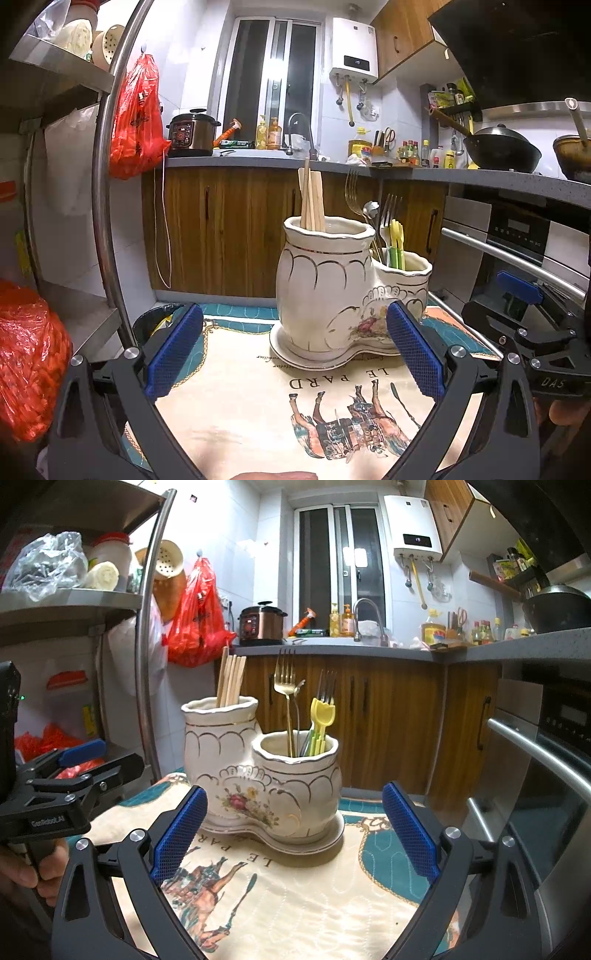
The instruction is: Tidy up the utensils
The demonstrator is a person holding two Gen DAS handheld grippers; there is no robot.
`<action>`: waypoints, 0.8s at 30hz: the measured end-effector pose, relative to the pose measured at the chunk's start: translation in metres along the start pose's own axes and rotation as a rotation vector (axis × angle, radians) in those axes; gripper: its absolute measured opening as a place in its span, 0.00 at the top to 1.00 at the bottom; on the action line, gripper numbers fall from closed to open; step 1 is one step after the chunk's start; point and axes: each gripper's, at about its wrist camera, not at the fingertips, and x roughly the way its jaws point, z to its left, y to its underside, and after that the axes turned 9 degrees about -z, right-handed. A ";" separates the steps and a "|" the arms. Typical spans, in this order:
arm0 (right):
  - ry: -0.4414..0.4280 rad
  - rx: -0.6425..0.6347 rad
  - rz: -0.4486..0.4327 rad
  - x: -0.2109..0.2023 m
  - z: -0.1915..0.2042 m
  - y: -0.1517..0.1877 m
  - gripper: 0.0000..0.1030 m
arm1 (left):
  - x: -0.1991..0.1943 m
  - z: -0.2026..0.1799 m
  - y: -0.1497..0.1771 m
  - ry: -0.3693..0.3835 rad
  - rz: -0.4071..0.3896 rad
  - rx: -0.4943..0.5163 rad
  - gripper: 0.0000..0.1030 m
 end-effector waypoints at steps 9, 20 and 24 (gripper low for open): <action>0.001 0.001 0.001 0.000 0.001 0.000 0.08 | 0.000 -0.002 0.001 0.000 0.000 0.006 0.05; 0.000 0.000 0.002 0.000 0.000 0.000 0.08 | 0.000 -0.001 0.001 0.007 0.004 0.007 0.05; 0.000 0.001 0.002 0.000 0.000 0.000 0.08 | 0.001 -0.002 0.001 0.007 0.006 0.005 0.05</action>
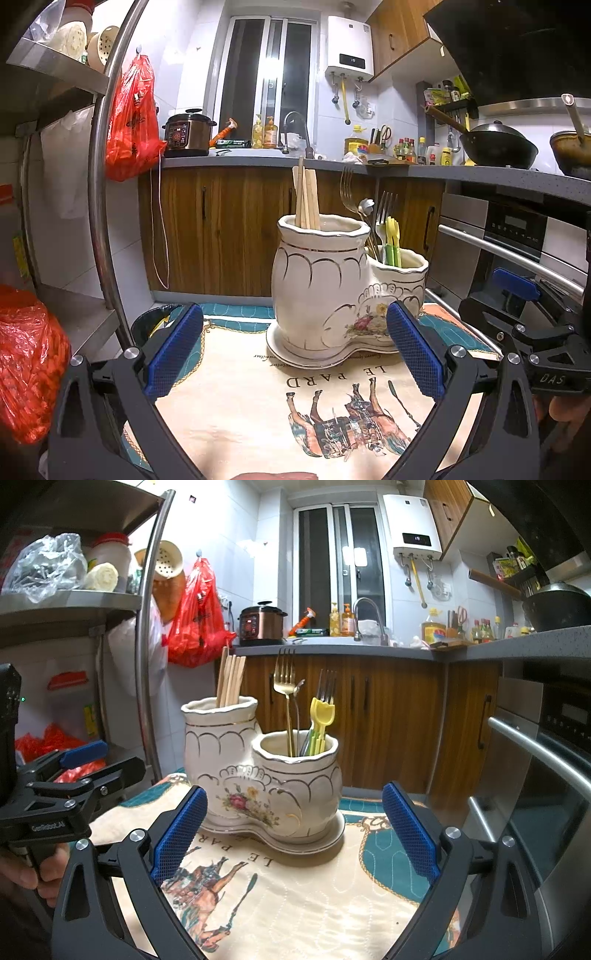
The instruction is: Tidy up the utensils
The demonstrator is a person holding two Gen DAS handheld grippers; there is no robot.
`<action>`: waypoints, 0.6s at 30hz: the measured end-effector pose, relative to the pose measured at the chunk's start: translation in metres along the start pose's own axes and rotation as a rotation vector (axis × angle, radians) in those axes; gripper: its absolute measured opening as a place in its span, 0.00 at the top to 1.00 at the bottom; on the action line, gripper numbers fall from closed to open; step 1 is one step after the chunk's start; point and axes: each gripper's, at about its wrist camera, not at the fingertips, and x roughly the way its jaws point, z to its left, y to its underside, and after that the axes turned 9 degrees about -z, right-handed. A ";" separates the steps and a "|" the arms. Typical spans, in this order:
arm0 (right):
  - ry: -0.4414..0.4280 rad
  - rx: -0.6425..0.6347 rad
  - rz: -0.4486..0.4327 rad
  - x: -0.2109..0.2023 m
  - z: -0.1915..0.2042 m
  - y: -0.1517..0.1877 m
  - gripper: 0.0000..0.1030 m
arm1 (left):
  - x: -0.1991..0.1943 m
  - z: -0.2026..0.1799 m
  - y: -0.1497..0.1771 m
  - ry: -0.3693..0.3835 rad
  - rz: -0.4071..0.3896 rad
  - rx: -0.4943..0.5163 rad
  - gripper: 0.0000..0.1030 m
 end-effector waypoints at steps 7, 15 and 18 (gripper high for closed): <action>0.001 0.000 0.000 0.000 0.000 0.000 0.08 | 0.000 0.000 0.000 0.001 -0.001 0.006 0.05; 0.001 0.000 0.000 0.000 0.000 0.000 0.08 | 0.001 0.001 0.001 0.005 -0.001 0.008 0.05; 0.001 0.001 0.000 0.000 0.000 0.000 0.08 | 0.001 0.001 0.001 0.005 -0.001 0.009 0.05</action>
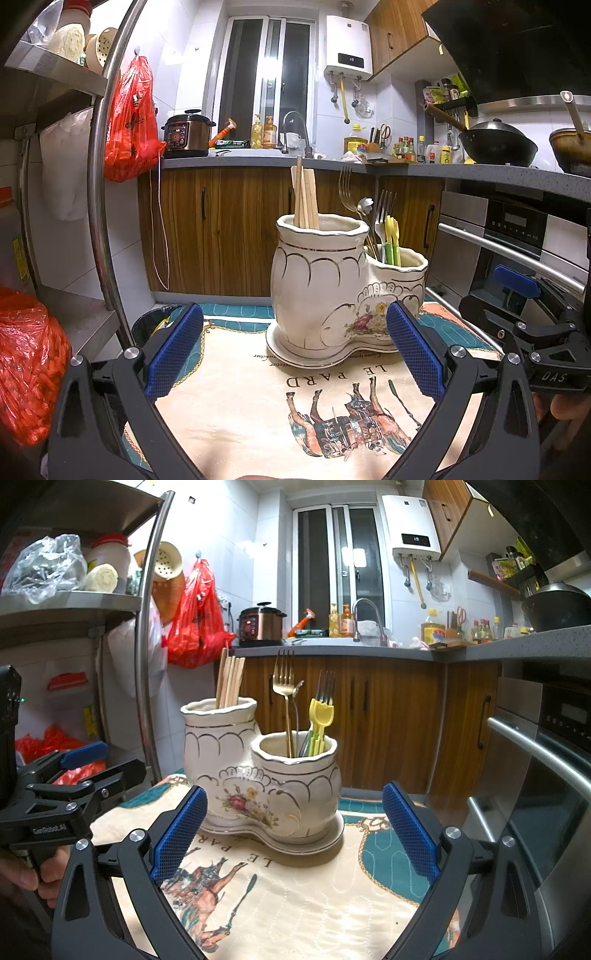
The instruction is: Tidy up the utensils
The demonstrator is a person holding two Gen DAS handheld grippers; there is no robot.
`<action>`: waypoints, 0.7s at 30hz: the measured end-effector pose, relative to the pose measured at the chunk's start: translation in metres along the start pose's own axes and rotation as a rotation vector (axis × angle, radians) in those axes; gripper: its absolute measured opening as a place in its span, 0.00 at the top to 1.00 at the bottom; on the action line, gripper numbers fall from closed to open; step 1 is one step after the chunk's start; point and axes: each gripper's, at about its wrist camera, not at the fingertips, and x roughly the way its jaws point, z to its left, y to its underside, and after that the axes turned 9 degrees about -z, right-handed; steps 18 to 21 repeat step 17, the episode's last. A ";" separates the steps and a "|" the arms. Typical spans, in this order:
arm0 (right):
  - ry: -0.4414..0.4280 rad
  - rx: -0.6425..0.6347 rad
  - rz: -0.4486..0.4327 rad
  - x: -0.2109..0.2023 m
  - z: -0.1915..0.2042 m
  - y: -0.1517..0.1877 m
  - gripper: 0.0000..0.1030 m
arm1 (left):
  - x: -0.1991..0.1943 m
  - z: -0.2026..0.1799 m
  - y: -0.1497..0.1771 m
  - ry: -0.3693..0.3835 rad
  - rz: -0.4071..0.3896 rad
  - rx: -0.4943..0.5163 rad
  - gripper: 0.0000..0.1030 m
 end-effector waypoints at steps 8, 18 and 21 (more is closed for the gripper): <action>0.000 -0.001 0.000 0.000 0.000 0.000 0.08 | 0.000 0.000 0.000 0.001 0.000 0.006 0.05; 0.004 0.003 -0.001 0.000 0.001 0.001 0.06 | 0.001 0.000 0.001 0.002 0.005 0.009 0.05; 0.004 0.003 -0.001 0.000 0.001 0.001 0.06 | 0.001 0.000 0.001 0.002 0.005 0.009 0.05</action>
